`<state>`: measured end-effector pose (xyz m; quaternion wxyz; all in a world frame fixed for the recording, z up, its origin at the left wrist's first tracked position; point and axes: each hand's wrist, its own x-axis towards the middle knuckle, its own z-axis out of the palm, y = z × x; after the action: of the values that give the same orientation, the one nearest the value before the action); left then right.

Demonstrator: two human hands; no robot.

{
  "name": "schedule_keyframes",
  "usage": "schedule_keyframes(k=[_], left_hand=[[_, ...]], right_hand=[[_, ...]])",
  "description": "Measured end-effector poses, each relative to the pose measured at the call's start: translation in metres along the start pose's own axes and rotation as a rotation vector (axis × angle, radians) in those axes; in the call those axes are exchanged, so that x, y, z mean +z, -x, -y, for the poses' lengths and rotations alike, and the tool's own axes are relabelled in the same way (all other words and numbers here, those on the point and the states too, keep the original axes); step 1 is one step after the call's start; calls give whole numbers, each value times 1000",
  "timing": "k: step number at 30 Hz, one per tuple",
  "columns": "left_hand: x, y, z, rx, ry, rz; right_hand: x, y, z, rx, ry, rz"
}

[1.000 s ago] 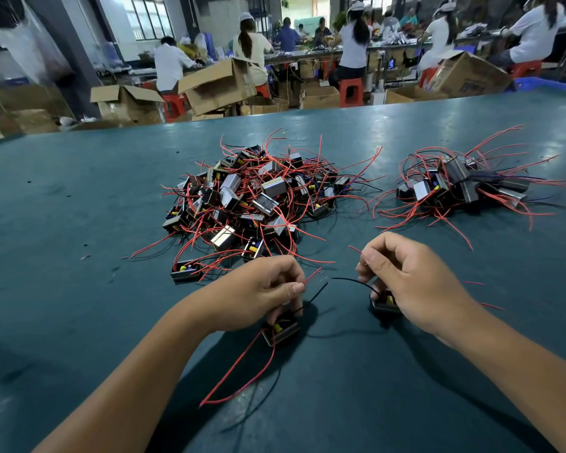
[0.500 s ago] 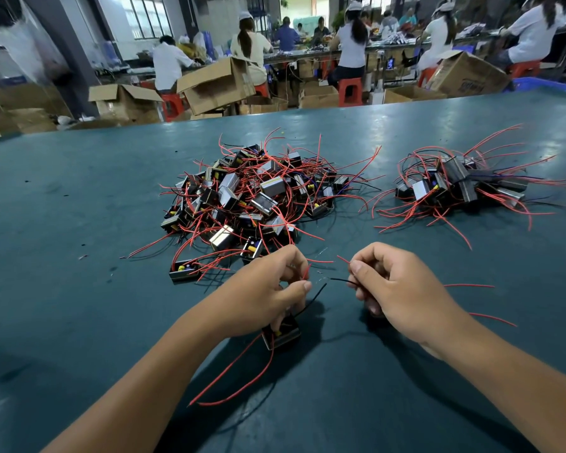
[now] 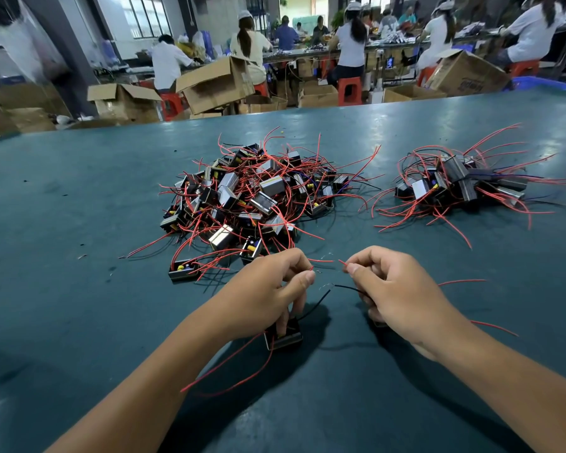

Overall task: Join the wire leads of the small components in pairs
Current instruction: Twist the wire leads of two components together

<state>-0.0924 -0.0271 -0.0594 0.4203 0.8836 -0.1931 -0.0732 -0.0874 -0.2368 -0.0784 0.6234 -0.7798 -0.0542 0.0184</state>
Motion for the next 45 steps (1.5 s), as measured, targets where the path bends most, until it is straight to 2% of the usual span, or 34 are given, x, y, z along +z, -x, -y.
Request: schedule_keyframes(k=[11, 31, 45], left_hand=[[4, -1, -1, 44, 8, -31], [12, -4, -5, 53, 40, -61], [14, -3, -4, 77, 14, -59]], right_hand=[[5, 3, 2, -145, 34, 18], [14, 9, 7, -164, -173, -20], [17, 7, 6, -183, -171, -24]])
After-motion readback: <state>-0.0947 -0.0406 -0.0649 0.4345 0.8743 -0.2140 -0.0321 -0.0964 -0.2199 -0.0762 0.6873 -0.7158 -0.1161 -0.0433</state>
